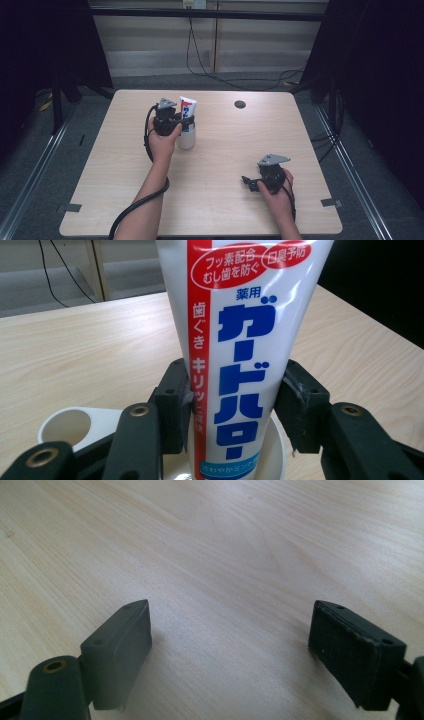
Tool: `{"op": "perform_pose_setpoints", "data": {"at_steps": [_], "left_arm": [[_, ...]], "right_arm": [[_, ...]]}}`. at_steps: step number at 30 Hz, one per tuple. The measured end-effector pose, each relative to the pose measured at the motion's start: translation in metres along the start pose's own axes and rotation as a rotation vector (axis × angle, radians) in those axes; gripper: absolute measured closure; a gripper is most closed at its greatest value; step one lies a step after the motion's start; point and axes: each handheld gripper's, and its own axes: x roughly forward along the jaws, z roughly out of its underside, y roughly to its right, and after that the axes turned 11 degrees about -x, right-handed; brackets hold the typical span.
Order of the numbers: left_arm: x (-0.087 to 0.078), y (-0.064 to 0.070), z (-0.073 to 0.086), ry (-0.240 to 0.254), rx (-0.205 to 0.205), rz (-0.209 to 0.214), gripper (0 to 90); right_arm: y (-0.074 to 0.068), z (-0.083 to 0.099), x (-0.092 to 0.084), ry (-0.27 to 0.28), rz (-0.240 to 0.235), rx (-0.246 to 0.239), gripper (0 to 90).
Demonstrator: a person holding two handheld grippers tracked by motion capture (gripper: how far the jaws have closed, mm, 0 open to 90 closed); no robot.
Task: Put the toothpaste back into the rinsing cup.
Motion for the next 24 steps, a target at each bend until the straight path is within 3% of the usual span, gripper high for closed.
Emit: {"op": "perform_pose_setpoints", "data": {"at_steps": [3,24], "left_arm": [[0.0005,0.0003,0.0019,-0.012,0.020,-0.007,52.3],[-0.0007,0.0005,0.0086,-0.036,0.023,-0.030,51.1]], "right_arm": [[0.0000,0.0000,0.0000,0.000,0.000,0.000,17.0],[-0.0001,-0.0001,0.0000,-0.001,0.001,0.002,16.9]]}}
